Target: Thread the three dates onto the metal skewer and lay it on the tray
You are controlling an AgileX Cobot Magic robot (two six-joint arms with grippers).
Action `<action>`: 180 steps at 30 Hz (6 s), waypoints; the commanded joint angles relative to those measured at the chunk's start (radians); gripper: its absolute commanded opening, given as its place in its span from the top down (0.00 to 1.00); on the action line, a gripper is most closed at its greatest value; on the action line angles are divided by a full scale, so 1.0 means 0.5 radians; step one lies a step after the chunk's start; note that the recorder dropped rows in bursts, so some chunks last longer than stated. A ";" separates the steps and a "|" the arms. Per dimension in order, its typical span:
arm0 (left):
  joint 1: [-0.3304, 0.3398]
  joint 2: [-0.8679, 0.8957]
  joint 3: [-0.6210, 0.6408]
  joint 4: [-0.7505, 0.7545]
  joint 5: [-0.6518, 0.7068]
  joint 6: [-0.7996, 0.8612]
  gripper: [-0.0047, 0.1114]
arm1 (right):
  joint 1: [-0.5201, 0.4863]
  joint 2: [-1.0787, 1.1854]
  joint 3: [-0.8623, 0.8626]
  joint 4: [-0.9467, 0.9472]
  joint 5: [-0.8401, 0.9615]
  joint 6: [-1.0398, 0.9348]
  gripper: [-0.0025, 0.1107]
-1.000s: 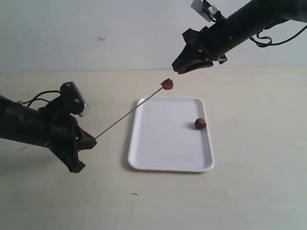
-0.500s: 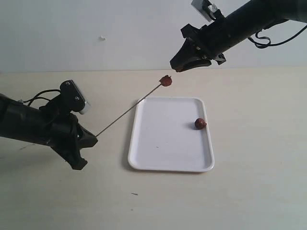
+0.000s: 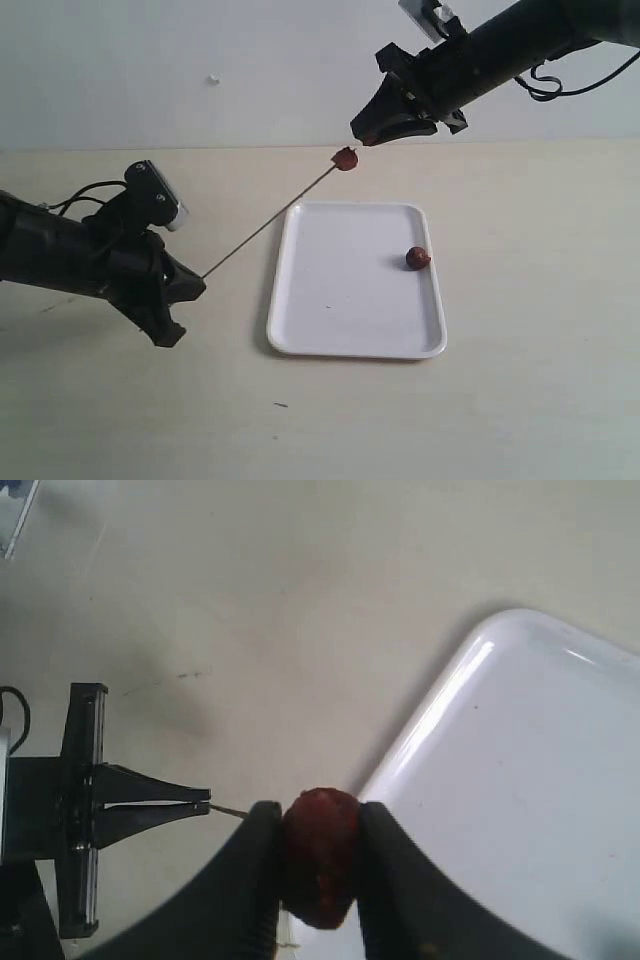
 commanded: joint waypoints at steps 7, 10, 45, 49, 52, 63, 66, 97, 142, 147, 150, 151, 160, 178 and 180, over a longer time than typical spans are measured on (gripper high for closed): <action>0.006 0.000 -0.034 -0.046 0.109 0.001 0.96 | -0.002 -0.025 -0.021 0.024 0.004 0.001 0.75; 0.006 0.000 -0.034 -0.046 0.104 0.001 0.96 | -0.002 -0.025 -0.021 0.020 0.004 0.001 0.75; 0.006 0.004 -0.059 -0.030 0.096 0.001 0.96 | -0.005 -0.025 -0.022 0.041 0.004 0.001 0.75; 0.006 0.004 -0.054 -0.030 0.097 -0.007 0.96 | -0.020 -0.025 -0.025 0.055 0.004 0.001 0.75; 0.006 0.004 -0.045 -0.025 0.097 -0.007 0.96 | -0.050 -0.025 -0.025 0.086 0.004 0.001 0.75; 0.006 0.004 -0.039 -0.025 0.086 -0.003 0.96 | -0.046 -0.025 -0.025 0.073 0.004 0.009 0.75; 0.006 0.004 -0.039 -0.025 0.066 -0.003 0.96 | -0.023 -0.025 -0.025 0.062 0.004 0.019 0.75; 0.006 0.004 -0.039 -0.033 0.059 -0.003 0.96 | -0.023 -0.029 -0.021 -0.012 0.004 0.047 0.75; 0.006 -0.009 -0.169 -0.100 0.452 -0.003 0.96 | 0.139 -0.029 -0.021 -0.063 0.004 0.029 0.75; 0.006 -0.009 -0.169 -0.100 0.456 -0.003 0.96 | 0.139 -0.029 -0.025 -0.059 0.004 -0.005 0.74; 0.006 -0.009 -0.169 -0.100 0.456 -0.003 0.96 | 0.135 -0.029 -0.025 -0.056 0.004 -0.005 0.62; 0.006 -0.009 -0.169 -0.100 0.456 -0.003 0.96 | 0.130 -0.029 -0.025 -0.056 0.004 -0.005 0.57; 0.006 -0.009 -0.169 -0.100 0.456 -0.003 0.96 | 0.089 -0.029 -0.025 -0.061 0.004 -0.057 0.44; 0.006 -0.009 -0.169 -0.075 0.406 -0.013 0.96 | -0.027 -0.176 -0.029 0.080 0.004 -0.161 0.44; 0.006 -0.009 -0.169 -0.075 0.406 -0.016 0.96 | -0.027 -0.180 -0.029 0.080 0.004 -0.161 0.44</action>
